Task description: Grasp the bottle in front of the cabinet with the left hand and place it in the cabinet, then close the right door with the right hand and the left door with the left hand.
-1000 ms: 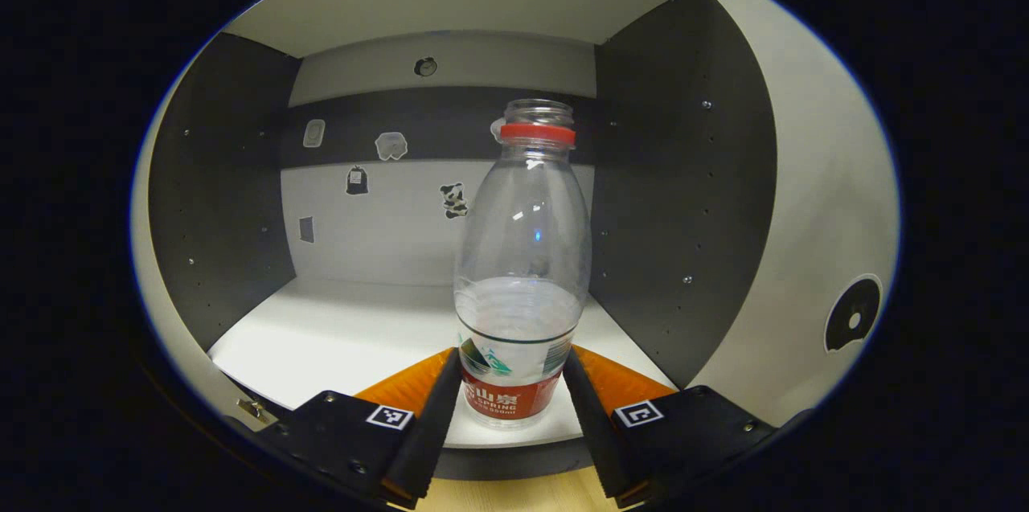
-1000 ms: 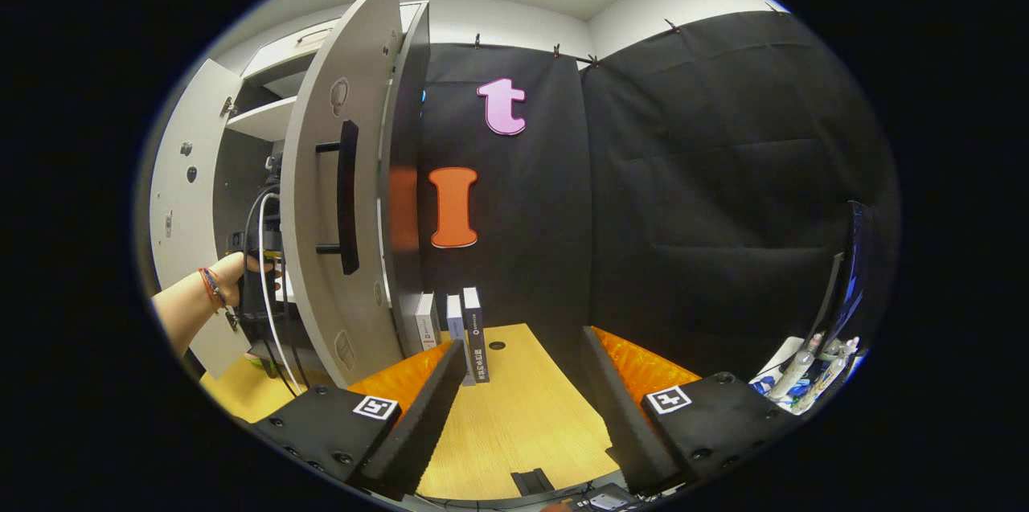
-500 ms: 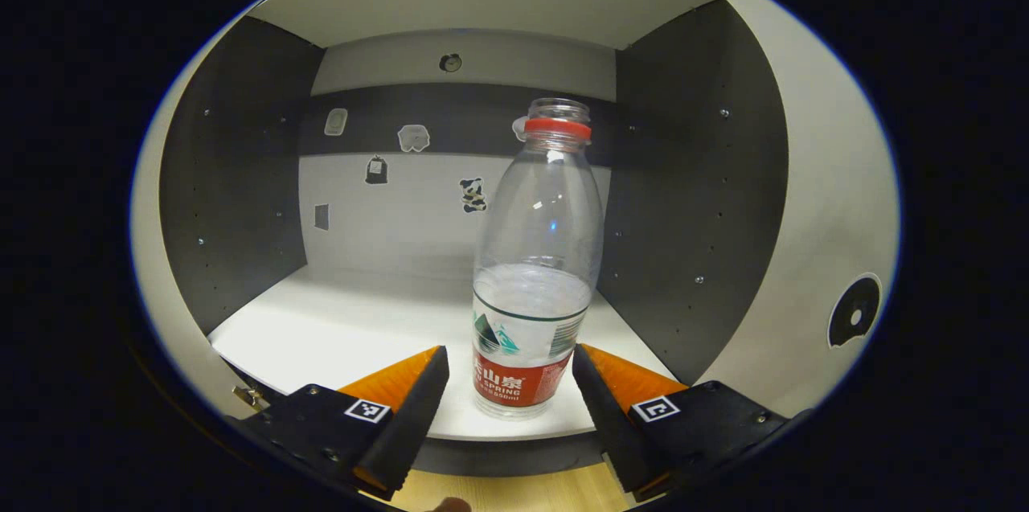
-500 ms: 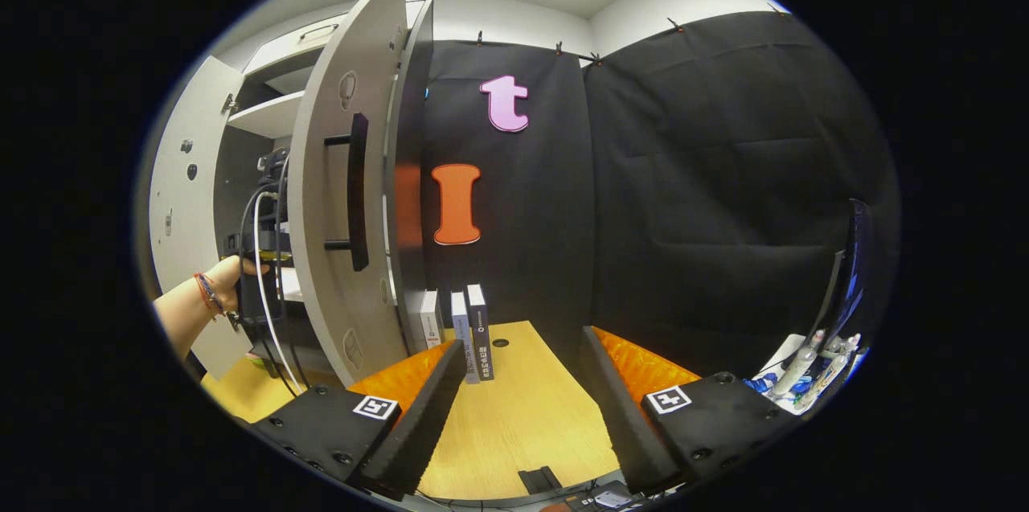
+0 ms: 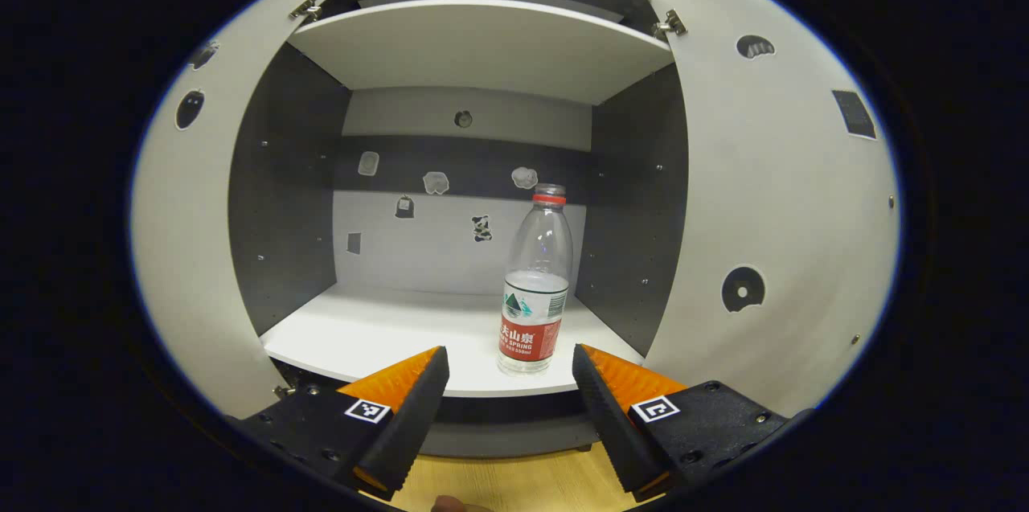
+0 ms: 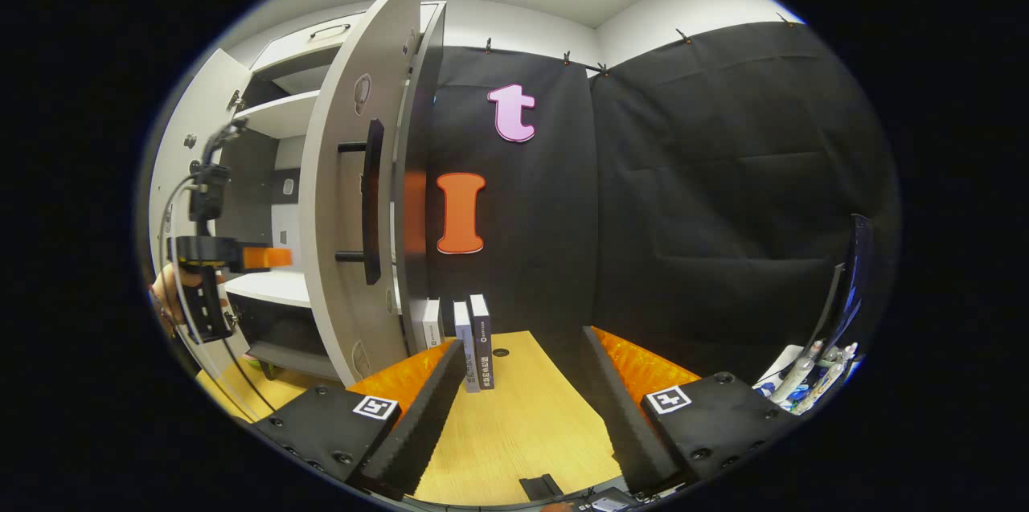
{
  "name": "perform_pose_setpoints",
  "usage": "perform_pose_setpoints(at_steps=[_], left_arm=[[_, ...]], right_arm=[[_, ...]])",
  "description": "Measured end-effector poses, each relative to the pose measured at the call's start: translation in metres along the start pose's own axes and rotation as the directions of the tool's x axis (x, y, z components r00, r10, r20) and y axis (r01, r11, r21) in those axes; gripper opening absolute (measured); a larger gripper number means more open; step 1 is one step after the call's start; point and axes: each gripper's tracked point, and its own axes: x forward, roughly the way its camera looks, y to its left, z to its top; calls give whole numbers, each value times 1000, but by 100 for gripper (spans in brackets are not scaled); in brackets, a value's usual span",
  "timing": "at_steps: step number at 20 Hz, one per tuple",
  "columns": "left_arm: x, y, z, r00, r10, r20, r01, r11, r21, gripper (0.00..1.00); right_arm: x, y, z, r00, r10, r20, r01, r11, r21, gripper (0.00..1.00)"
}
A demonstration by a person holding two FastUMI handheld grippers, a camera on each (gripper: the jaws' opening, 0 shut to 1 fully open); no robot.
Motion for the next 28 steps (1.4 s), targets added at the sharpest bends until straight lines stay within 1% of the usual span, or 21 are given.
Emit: perform_pose_setpoints(at_steps=[3, 4, 5, 6, 11, 13, 14, 16, 17, 18, 21, 22, 23, 24, 26, 27, 28], left_arm=[[-55, 23, 9, 999, 2, 37, -2, 1000, 2, 94], [-73, 32, 12, 999, 13, 49, -13, 1000, 10, 91], [-91, 42, 14, 998, 29, 62, -30, 999, 14, 94], [-108, 51, 17, 996, 41, 74, -42, 999, 10, 94], [-182, 94, 20, 990, 97, 102, -94, 995, -28, 94], [-203, 111, 20, 987, 119, 109, -116, 993, -31, 94], [-215, 119, 20, 985, 132, 113, -129, 991, -35, 93], [-234, 141, 25, 980, 156, 120, -151, 987, -48, 94], [-243, 148, 25, 978, 169, 119, -164, 985, -54, 94], [-252, 155, 26, 976, 182, 122, -176, 983, -59, 94], [-267, 168, 27, 969, 211, 131, -204, 977, -67, 93], [-270, 170, 26, 968, 215, 131, -208, 976, -68, 93], [-273, 172, 26, 967, 218, 131, -211, 975, -69, 94], [-276, 172, 28, 967, 217, 132, -210, 975, -70, 93], [-278, 173, 30, 967, 216, 137, -207, 976, -73, 94], [-280, 173, 32, 966, 217, 142, -208, 975, -75, 94], [-283, 173, 34, 965, 216, 147, -207, 975, -75, 94]], right_arm=[[10, 14, -2, 999, 36, -2, -36, 999, 11, 96], [16, 19, -3, 999, 44, -6, -44, 999, 11, 100], [20, 24, -4, 999, 53, -9, -53, 999, 8, 100], [25, 32, -5, 998, 65, -8, -65, 998, 4, 96], [39, 77, -11, 992, 129, -7, -129, 992, -14, 96], [42, 88, -13, 990, 139, -10, -140, 990, -20, 96], [43, 87, -14, 992, 128, -6, -128, 991, -24, 96], [42, 87, -14, 993, 117, -1, -117, 993, -20, 95], [41, 90, -15, 993, 119, -4, -119, 993, -14, 100], [40, 93, -15, 992, 124, -5, -124, 992, -11, 95], [39, 98, -14, 992, 127, -5, -127, 992, -21, 94], [39, 100, -14, 992, 125, -5, -125, 992, -24, 100], [37, 101, -14, 992, 125, -4, -125, 992, -27, 94], [37, 104, -15, 992, 127, -5, -127, 991, -29, 93], [38, 110, -15, 990, 140, -9, -140, 990, -32, 94], [36, 113, -15, 989, 149, -10, -150, 988, -35, 87], [36, 117, -16, 987, 160, -10, -160, 986, -38, 94]])
